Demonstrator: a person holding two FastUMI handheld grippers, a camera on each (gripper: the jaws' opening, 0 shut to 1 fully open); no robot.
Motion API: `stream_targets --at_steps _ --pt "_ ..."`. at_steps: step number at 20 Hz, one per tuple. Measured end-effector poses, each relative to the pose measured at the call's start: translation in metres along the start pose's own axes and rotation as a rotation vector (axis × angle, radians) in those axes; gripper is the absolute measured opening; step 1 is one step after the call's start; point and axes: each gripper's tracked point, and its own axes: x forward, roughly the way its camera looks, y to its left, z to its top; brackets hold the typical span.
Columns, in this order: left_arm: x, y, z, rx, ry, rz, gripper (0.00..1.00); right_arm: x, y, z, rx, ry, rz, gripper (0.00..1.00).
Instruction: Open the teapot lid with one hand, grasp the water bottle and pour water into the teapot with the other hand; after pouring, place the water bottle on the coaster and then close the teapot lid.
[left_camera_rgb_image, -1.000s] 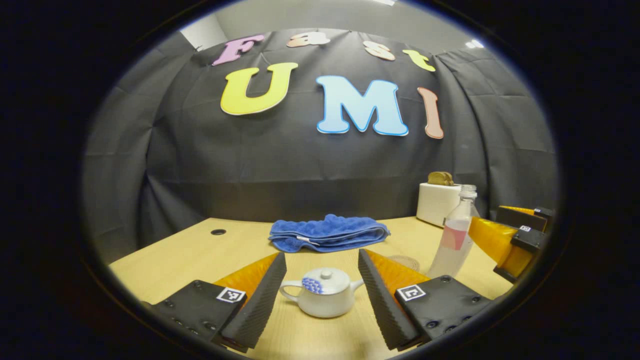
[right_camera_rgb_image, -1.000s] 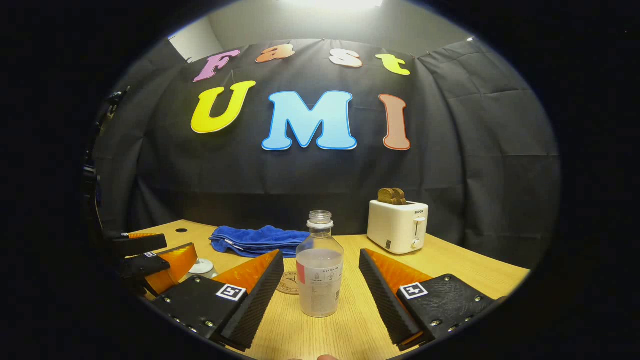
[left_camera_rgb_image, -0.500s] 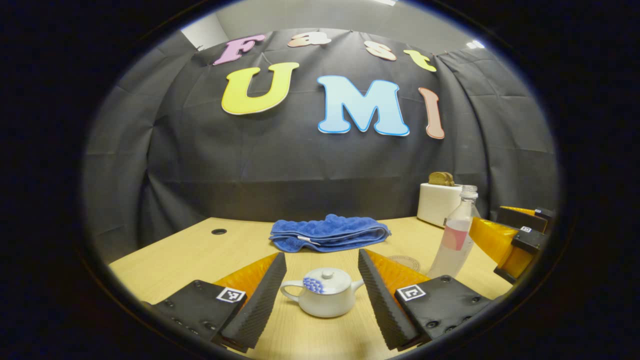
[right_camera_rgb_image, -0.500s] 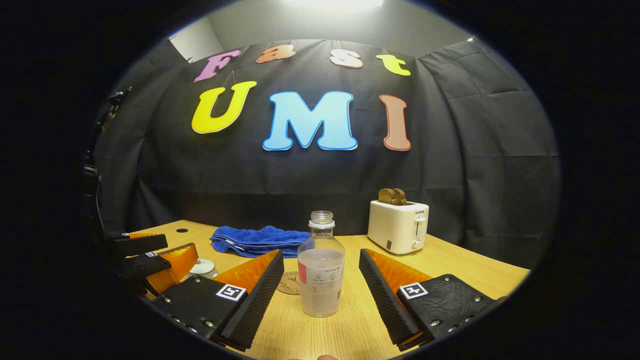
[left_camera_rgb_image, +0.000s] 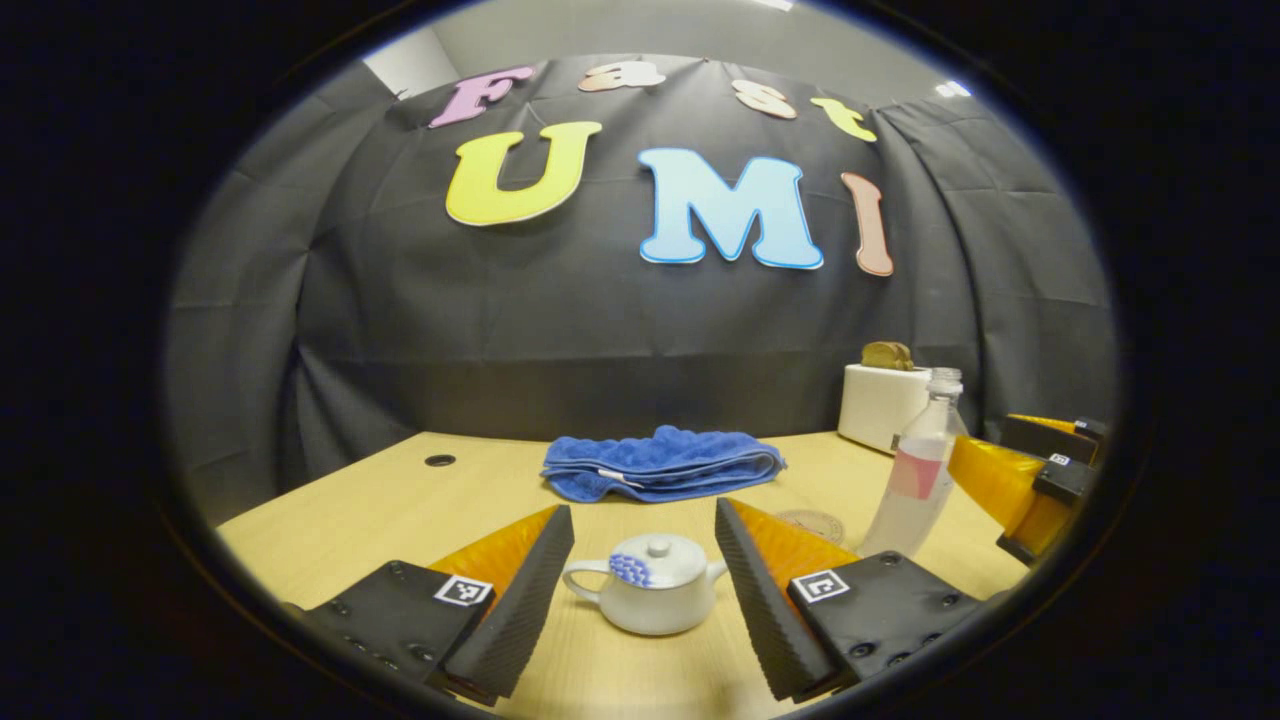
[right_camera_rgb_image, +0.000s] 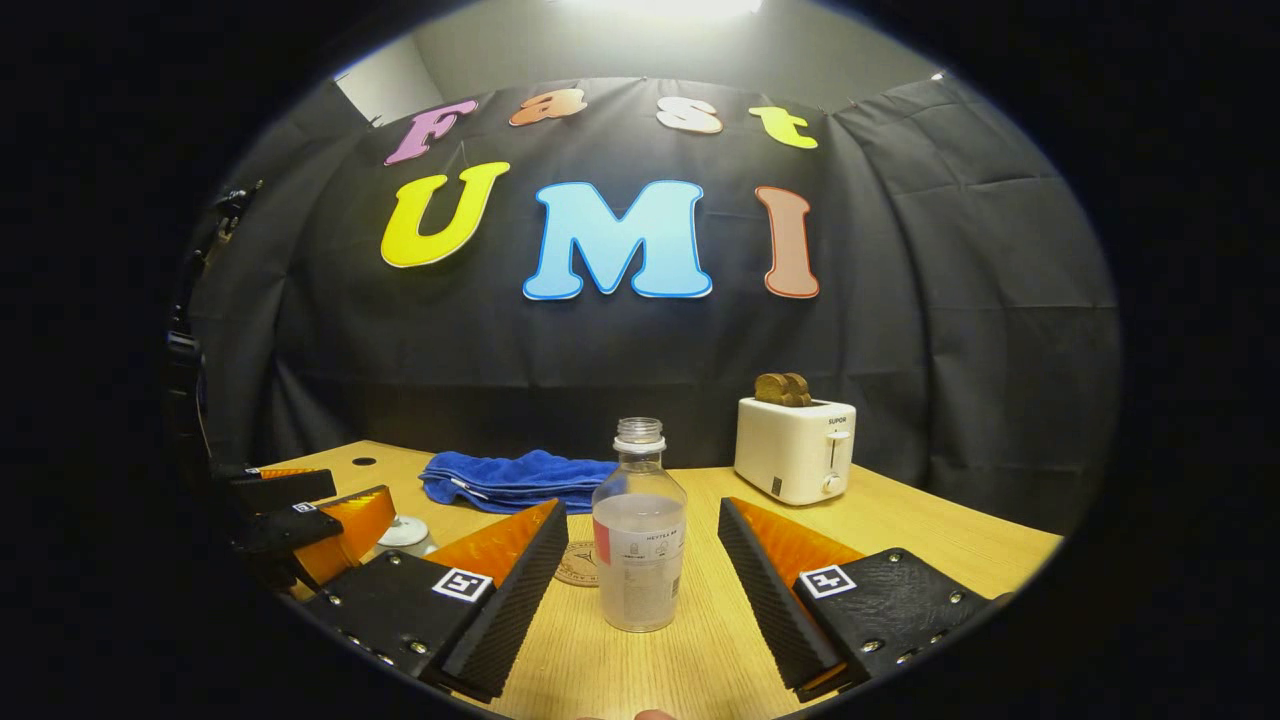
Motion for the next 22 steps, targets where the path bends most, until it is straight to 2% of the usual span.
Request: stream_targets --at_steps 5,8,13,15,22 --pt "0.013 -0.004 -0.005 0.002 0.026 -0.017 0.9 0.002 -0.001 -0.005 0.003 0.01 -0.004 0.96" --pt "0.024 -0.004 -0.009 -0.01 0.049 -0.018 0.82 0.002 -0.002 -0.007 0.0 0.019 -0.006 0.96" --pt "0.035 -0.001 -0.019 -0.013 0.082 -0.012 0.81 0.003 -0.005 -0.013 0.0 0.033 -0.009 0.96" --pt "0.038 -0.001 -0.022 -0.005 0.087 -0.006 0.67 0.005 -0.006 -0.015 0.002 0.04 -0.01 0.96" --pt "0.042 -0.003 -0.032 0.017 0.109 -0.007 0.67 0.009 -0.005 -0.02 0.004 0.057 -0.01 0.96"
